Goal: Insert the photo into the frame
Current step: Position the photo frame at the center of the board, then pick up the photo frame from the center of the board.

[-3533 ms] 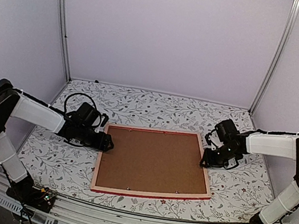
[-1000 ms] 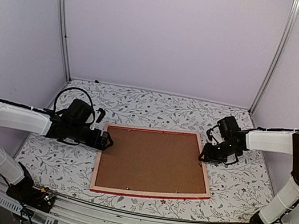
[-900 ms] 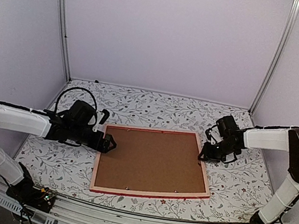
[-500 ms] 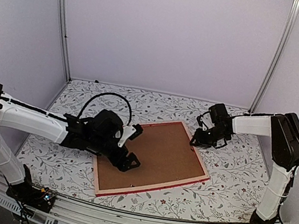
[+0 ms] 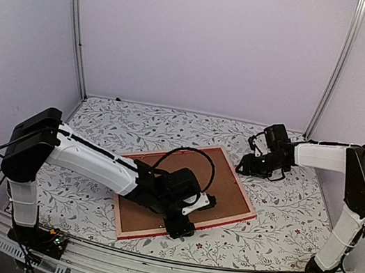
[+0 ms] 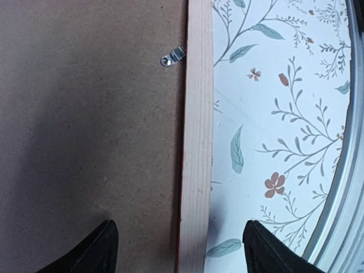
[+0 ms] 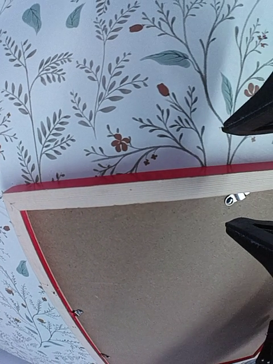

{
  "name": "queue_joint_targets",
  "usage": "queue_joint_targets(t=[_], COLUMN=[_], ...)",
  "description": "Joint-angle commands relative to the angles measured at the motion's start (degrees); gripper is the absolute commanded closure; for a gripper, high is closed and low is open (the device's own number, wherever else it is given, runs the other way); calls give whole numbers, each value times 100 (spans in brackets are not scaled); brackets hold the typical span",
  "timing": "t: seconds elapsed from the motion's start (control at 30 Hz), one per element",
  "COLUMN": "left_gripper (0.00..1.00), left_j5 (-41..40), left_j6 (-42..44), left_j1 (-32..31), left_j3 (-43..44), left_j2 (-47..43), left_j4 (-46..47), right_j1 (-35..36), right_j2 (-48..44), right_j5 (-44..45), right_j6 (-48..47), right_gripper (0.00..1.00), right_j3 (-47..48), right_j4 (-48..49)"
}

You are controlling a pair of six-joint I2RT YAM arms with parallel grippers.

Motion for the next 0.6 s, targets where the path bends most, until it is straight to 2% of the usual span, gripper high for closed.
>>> queue_joint_targets(t=[0.0, 0.1, 0.57], left_gripper=[27, 37, 100], left_j5=[-130, -313, -763], left_j6=[335, 359, 301], left_j1=[-223, -288, -334], left_j3=[414, 596, 657], left_j2=[340, 533, 589], left_j4=[-466, -597, -652], right_j1=[-33, -33, -33], right_j2=[-574, -849, -1632], right_j5=[141, 154, -168], right_j6=[77, 123, 231], right_gripper=[47, 48, 45], right_j3=[-468, -755, -1784], right_j4=[104, 116, 55])
